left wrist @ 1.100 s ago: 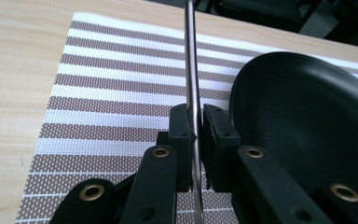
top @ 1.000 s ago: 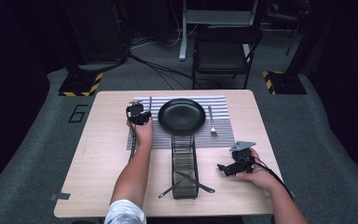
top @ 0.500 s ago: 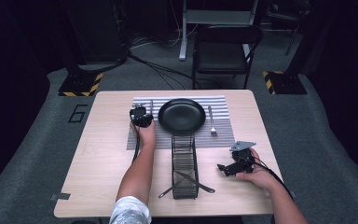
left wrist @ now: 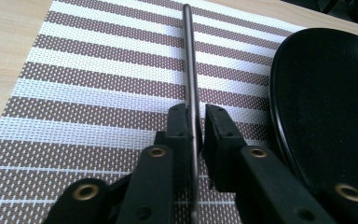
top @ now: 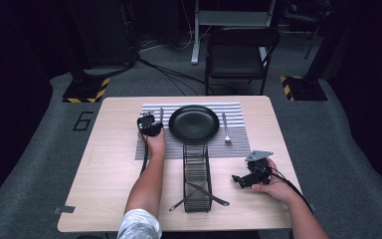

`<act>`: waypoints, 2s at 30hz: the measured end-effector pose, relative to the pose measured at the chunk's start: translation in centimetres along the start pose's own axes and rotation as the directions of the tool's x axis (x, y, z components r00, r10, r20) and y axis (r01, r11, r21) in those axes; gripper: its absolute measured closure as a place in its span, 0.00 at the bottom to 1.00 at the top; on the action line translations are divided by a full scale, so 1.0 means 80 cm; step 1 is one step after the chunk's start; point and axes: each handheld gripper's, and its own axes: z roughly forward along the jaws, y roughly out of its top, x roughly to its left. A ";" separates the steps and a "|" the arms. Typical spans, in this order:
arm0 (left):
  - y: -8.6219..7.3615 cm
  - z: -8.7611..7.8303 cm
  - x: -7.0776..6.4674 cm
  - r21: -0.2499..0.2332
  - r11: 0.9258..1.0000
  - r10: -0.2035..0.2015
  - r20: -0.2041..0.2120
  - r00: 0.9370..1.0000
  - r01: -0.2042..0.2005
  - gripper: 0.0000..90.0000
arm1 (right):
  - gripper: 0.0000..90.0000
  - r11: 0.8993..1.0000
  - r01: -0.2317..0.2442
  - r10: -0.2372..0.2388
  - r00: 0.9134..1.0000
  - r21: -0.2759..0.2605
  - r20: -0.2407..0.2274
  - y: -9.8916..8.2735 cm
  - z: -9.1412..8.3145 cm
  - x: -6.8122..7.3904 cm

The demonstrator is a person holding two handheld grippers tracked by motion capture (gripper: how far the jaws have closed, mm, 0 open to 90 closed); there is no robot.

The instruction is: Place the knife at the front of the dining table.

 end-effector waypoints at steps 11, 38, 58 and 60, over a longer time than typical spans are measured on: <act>0.010 -0.014 0.009 0.005 1.000 0.001 -0.020 1.000 -0.001 0.70 | 0.00 1.000 0.000 0.000 1.000 0.000 0.000 0.000 0.000 0.000; 0.031 -0.112 0.060 -0.074 0.996 0.046 0.064 0.997 -0.041 0.61 | 0.00 1.000 -0.001 0.001 1.000 0.000 0.000 0.000 0.000 0.000; 0.010 -0.186 0.063 -0.089 0.981 0.185 0.130 0.974 -0.174 0.54 | 0.00 1.000 0.000 0.000 1.000 0.000 0.000 0.000 0.000 0.000; 0.004 -0.192 0.064 -0.086 0.979 0.198 0.137 0.971 -0.187 0.53 | 0.00 1.000 0.000 0.000 1.000 0.000 0.000 0.000 0.000 0.000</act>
